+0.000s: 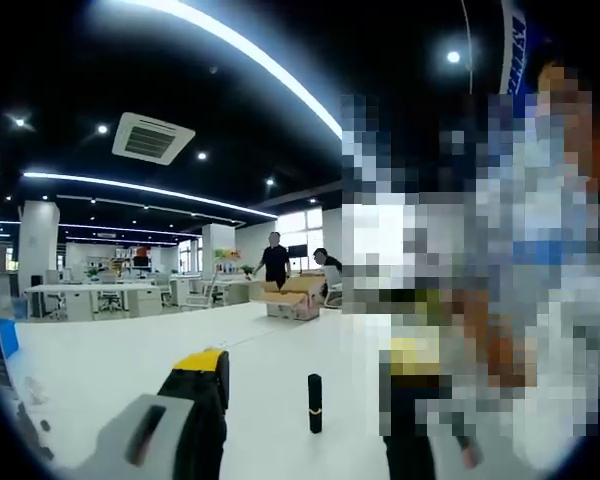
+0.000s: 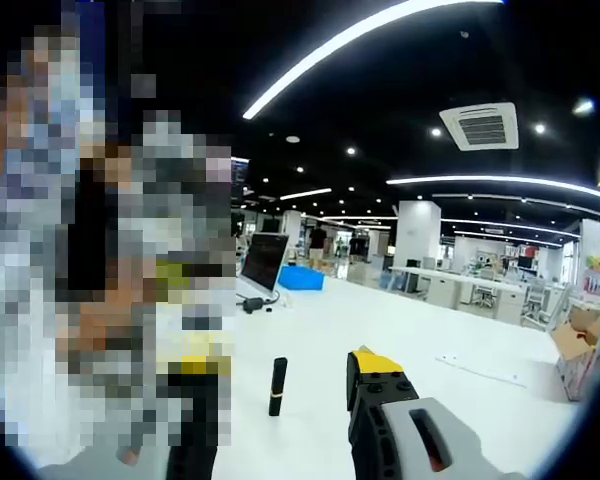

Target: Unscrew the lipstick cap, remove the lipstick, and put the cap back on the lipstick

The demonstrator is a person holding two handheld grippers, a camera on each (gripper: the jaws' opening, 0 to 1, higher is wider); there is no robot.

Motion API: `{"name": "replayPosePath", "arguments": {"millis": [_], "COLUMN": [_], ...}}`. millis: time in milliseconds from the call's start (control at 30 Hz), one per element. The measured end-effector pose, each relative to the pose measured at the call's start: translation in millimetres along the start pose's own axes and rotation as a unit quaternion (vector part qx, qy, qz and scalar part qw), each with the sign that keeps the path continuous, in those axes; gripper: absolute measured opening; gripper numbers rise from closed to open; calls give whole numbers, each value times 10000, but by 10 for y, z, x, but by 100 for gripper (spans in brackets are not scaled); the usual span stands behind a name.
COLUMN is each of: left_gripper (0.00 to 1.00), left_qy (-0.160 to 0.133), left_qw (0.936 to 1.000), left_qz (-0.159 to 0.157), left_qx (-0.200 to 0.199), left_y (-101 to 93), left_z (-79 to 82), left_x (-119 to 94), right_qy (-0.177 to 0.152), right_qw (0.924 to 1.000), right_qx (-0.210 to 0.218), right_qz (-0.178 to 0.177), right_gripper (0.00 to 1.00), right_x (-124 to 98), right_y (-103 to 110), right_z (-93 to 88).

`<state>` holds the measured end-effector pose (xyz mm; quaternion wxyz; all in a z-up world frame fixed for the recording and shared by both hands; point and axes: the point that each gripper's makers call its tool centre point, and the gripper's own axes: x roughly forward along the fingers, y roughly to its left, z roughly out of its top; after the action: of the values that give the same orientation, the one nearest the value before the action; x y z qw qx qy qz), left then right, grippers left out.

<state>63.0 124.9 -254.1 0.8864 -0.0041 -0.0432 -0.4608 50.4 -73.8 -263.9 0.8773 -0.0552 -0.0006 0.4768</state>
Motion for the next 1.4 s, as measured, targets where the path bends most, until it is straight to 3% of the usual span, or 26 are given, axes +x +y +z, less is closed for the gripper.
{"name": "replayPosePath", "arguments": {"millis": [133,833,1400], "left_gripper": [62,62,63], "left_qy": [44,91,346], "left_qw": [10000,9999,9993], "left_qz": [-32,-45,-104], "left_qx": [40,38,118], "left_y": [-34,-41,-72], "left_z": [-18,-81,-234], "left_x": [16,76,163], "right_qy": [-109,1,63], "right_qw": [9999,10000,9999], "right_qx": [-55,9,50], "right_qz": [6,71,109], "right_gripper": [48,48,47], "right_x": [-16,39,76], "right_y": [19,18,24], "right_z": [33,-54,-111]}}
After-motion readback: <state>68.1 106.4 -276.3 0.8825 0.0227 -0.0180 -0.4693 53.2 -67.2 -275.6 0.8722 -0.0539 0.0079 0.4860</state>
